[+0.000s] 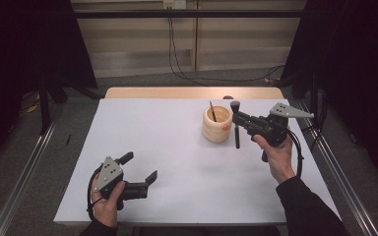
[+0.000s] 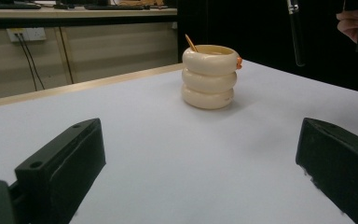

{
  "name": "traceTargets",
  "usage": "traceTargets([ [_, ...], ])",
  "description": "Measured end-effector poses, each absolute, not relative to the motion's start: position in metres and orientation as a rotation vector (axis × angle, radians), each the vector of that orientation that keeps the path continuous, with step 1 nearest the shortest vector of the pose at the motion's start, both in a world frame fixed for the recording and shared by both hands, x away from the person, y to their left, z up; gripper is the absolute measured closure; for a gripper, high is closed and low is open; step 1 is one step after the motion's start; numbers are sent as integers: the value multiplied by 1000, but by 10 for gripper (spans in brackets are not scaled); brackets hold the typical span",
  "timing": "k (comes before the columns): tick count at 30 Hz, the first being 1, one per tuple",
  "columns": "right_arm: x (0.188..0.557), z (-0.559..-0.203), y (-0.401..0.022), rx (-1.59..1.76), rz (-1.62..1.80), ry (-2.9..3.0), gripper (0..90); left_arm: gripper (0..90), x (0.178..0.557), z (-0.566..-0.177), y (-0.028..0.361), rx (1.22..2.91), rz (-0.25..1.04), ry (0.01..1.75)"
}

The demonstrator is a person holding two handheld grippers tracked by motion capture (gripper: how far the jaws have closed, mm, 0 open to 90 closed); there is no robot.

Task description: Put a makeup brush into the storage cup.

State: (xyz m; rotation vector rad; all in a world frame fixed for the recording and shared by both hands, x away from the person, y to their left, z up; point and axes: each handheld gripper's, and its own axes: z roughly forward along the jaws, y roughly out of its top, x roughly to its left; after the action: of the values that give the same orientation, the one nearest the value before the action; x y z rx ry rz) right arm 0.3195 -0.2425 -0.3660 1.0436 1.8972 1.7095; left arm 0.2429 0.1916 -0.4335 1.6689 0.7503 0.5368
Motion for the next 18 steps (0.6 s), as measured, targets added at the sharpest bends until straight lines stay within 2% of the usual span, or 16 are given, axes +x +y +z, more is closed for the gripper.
traceTargets([
  [18,351,-344,-236,1035,1698,1850,785,13,243,-433,192,1672,544,753],
])
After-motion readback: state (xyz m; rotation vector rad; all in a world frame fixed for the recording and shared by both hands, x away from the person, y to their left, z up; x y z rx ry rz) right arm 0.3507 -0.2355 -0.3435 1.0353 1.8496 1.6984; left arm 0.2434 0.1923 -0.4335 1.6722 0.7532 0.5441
